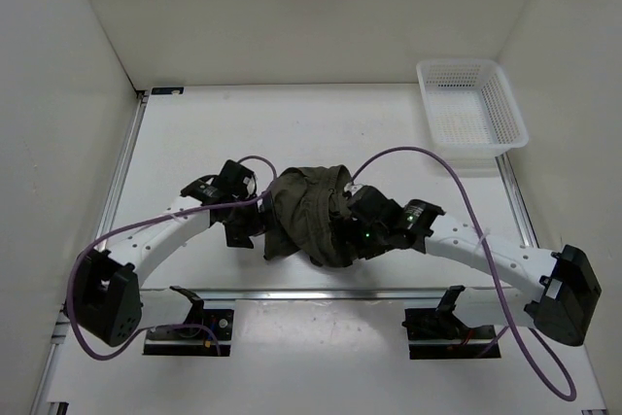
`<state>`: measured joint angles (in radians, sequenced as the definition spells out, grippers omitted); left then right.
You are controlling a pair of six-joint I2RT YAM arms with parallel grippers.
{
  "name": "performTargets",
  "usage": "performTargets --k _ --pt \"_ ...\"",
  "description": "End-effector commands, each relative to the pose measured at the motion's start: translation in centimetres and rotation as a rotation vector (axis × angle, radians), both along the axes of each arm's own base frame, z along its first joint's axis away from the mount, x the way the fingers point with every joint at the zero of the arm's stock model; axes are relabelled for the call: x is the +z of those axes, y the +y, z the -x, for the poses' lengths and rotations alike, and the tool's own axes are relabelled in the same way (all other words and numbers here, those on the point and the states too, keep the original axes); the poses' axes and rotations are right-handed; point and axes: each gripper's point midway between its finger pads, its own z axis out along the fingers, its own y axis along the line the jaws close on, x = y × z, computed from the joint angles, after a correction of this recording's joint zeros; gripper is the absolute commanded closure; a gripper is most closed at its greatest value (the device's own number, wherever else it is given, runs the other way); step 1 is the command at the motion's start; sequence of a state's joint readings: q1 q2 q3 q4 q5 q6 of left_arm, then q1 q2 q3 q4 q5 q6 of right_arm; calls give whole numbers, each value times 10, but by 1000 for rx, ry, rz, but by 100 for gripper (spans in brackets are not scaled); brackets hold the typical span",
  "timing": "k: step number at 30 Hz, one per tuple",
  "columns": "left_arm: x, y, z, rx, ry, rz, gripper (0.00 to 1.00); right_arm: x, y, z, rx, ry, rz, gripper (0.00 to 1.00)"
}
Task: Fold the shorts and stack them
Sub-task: Move the shorts to the center of the board, then flatten the shorts out
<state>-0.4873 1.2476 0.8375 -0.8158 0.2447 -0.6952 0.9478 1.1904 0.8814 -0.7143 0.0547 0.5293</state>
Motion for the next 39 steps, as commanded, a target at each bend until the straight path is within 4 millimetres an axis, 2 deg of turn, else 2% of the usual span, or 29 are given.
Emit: performTargets --k 1,2,4,8,10,12,13,14,15,16,18,19,21,22,23,24,25,26,27,28,29,30,32,33,35,36,39 --pt "-10 -14 -6 16 -6 20 7 7 18 0 -18 -46 -52 0" --pt "-12 -19 -7 3 -7 30 8 -3 18 0 -18 -30 -26 0" --pt "-22 -26 -2 -28 31 7 12 -7 23 -5 -23 -41 -26 0" --pt "-38 -26 3 -39 65 -47 22 -23 28 -17 -32 -65 17 0" --pt "-46 -24 4 -36 86 -71 30 -24 32 -24 -29 -85 21 9" --pt "-51 -22 2 -35 76 -98 41 -25 36 -29 -27 -94 39 35" --pt "-54 -20 1 -31 77 -112 64 -28 35 -31 -31 -95 52 50" --pt "-57 -18 1 -38 78 -127 78 -27 38 -33 -31 -96 50 79" --pt "-57 -18 1 -38 78 -127 89 -21 43 -35 -32 -106 34 90" --pt "-57 -15 -2 -39 74 -130 89 -18 38 -39 -46 -123 59 99" --pt "-45 -11 -15 -36 28 -124 89 -7 37 -46 -64 -155 64 99" --pt "-36 -3 -26 -5 -2 -123 89 10 39 -52 -48 -194 59 99" --pt "-9 9 -46 14 -68 -145 89 33 35 -72 -73 -255 54 99" --pt "4 15 -57 29 -102 -153 89 59 41 -87 -52 -312 26 99" --pt "35 20 -84 47 -186 -145 89 77 35 -107 -86 -349 10 99" --pt "53 26 -97 62 -231 -160 89 96 32 -122 -99 -391 -10 99" --pt "70 34 -101 72 -243 -180 89 117 30 -135 -109 -431 -36 99" --pt "85 44 -114 102 -265 -195 89 159 24 -160 -132 -503 -83 99" --pt "133 46 -136 114 -378 -184 89 178 21 -171 -139 -527 -103 99" --pt "150 54 -136 122 -384 -203 89 199 5 -182 -161 -557 -107 99" --pt "199 60 -150 158 -490 -183 89 218 4 -187 -162 -584 -128 99" --pt "220 65 -150 167 -537 -197 89 261 2 -189 -168 -656 -187 99" --pt "259 81 -142 217 -601 -198 89 297 -9 -178 -148 -728 -209 99" --pt "293 82 -139 235 -690 -164 89 322 -15 -172 -149 -777 -240 99" --pt "320 91 -125 263 -759 -148 89 346 -28 -155 -152 -824 -271 99" --pt "340 94 -112 282 -816 -119 89 352 -32 -150 -155 -839 -284 99" --pt "359 96 -96 287 -871 -89 89 372 -47 -132 -179 -885 -328 99"
